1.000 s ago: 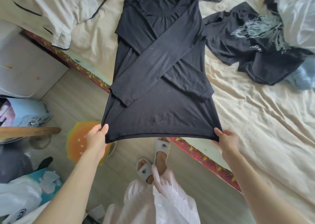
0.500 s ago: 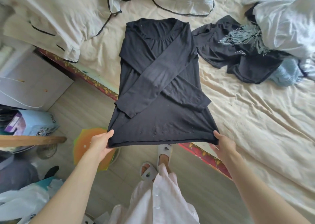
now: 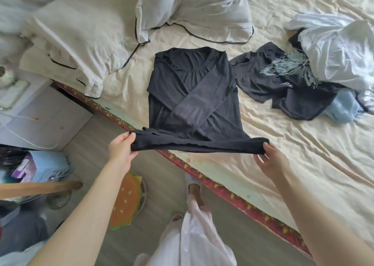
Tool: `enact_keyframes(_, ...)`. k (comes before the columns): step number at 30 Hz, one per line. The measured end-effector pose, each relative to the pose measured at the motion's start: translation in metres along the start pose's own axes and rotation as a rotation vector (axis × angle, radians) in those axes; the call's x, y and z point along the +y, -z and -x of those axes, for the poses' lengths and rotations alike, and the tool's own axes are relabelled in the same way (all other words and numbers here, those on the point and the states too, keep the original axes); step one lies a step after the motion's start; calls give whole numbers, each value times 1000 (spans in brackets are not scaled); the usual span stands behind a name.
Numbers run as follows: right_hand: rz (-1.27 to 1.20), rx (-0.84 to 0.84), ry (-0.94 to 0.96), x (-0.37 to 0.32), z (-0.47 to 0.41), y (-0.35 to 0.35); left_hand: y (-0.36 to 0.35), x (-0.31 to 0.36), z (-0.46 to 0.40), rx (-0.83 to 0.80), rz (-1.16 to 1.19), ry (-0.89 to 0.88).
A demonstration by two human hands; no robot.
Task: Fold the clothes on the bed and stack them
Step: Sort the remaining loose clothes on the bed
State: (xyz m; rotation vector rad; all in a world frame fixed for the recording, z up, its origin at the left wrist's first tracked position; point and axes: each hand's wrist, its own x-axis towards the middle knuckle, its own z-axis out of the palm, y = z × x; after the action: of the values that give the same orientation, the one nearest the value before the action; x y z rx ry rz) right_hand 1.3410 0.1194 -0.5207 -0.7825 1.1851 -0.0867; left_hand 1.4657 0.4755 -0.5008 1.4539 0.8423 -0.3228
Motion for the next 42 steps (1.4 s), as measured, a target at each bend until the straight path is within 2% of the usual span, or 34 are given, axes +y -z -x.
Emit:
enact_keyframes(9,76,-16,68,-69,-76,-88,-70,64,-78,116,-107,-85)
enact_keyframes(13,7,14,75,-92,-123,-128,-104,87,-120,118,-150,-77)
enact_keyframes(21,131,71,102,-134,-207,-202,-164,127,-206,162,-209,-133)
enact_keyframes(26,156,105,88,-160,-250,-249,-197,157,-259,150,-178,-93)
enact_keyframes(37,-37,198,-53,-181,-318,-310,-244,178,-332,140,-97,40)
enact_keyframes(42,-25,139,-137,-172,-328,-319,-249,169,-337,89,-128,80)
